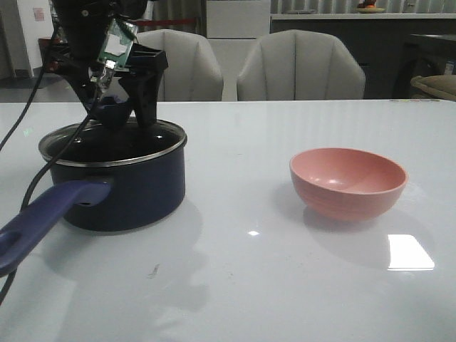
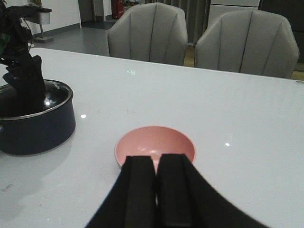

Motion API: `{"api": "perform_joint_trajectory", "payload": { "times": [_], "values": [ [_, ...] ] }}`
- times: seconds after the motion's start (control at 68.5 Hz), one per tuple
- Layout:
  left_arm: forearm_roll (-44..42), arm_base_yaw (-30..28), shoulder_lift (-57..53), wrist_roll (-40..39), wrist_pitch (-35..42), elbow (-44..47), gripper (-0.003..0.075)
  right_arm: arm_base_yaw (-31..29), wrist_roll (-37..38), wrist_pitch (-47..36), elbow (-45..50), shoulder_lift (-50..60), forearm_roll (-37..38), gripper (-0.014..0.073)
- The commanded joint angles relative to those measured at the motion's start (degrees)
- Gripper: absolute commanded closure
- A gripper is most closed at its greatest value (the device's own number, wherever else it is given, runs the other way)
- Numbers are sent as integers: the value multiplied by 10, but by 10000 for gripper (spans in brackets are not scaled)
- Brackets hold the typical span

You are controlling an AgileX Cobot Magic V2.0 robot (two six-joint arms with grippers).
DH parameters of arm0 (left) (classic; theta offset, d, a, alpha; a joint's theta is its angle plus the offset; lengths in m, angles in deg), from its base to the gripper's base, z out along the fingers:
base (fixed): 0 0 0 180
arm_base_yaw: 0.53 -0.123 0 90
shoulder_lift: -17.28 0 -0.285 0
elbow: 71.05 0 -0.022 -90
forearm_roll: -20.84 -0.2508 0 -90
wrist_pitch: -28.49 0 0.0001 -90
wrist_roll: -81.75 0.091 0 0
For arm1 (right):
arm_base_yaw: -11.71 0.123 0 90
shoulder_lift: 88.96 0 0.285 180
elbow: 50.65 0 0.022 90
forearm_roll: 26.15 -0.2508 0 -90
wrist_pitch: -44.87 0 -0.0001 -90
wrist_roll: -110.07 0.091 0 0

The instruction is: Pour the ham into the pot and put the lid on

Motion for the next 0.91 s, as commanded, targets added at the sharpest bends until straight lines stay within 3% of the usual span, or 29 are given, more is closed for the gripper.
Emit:
{"api": "perform_joint_trajectory", "payload": {
  "times": [0.0,0.482,0.891],
  "values": [
    [-4,4,-35,-5,14,-30,166,-1,-6,-46,-16,-4,-1,437],
    [-22,4,-190,-5,25,-21,167,-1,-6,-46,-16,-4,-1,437],
    [-22,4,-468,-5,176,273,168,-1,-6,-46,-16,-4,-1,437]
  ]
}}
